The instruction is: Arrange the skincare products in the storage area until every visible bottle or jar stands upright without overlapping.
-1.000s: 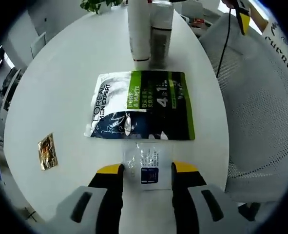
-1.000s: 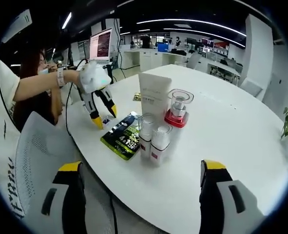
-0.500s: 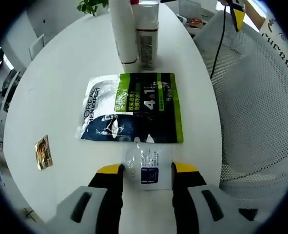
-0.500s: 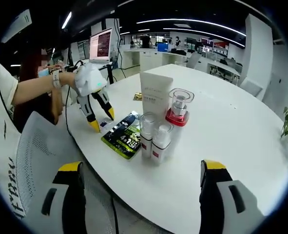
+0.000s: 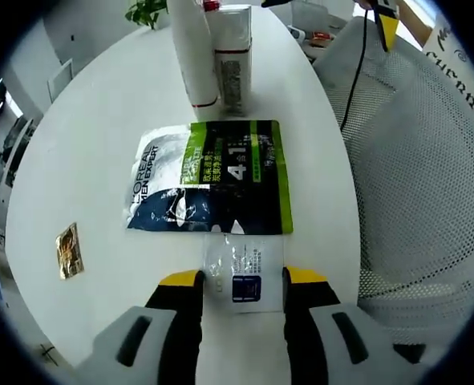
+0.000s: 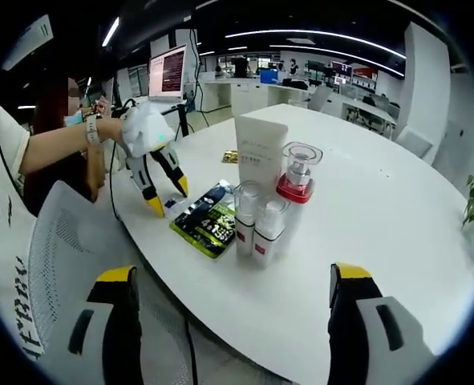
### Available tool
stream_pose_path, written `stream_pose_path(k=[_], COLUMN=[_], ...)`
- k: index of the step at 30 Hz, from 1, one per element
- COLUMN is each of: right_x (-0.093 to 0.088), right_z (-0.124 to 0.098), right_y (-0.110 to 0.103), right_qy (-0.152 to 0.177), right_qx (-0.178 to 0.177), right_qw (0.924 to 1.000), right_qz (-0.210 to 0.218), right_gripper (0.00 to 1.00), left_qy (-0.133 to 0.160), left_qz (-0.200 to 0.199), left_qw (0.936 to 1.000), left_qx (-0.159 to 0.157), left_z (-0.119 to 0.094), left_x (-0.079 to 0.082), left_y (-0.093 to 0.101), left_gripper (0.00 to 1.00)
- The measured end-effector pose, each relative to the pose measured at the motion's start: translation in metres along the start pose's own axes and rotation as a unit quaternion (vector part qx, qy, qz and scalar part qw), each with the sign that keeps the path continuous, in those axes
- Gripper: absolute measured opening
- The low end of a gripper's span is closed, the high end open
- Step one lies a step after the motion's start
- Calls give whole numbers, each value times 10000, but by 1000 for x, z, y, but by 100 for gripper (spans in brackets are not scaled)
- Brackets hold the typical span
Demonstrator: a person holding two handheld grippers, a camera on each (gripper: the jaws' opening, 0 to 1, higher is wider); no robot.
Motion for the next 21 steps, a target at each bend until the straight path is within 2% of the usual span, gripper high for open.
stream_pose_path(k=[5, 10, 16, 21], right_x=[2, 1, 0, -1], right_z=[-1, 0, -1, -1], right_y=[-2, -2, -4, -2], right_qy=[64, 38, 39, 39], right_qx=[39, 26, 28, -9], right_qw=[10000, 10000, 10000, 10000], right_qz=[-15, -11, -4, 16], right_gripper=[99, 99, 99, 99], left_qy=[33, 78, 14, -20], left_qz=[-80, -37, -66, -52], left_qw=[9999, 10000, 10000, 10000], left_qx=[77, 11, -13, 4], left_z=[-1, 0, -1, -1], left_x=[-2, -1, -6, -6], left_y=[-1, 0, -5, -6], left_gripper=[38, 34, 45, 49])
Point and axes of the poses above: the point that each gripper's makers call its tool centre point, and the gripper's own axes: z roughly forward along the fingers, y roughly to its right, x roughly out of its top, the point moved 6 cm from there along -z, roughly backward along the fingers, and after that the axes turned 12 degrees about z, right-handed, at the moved point
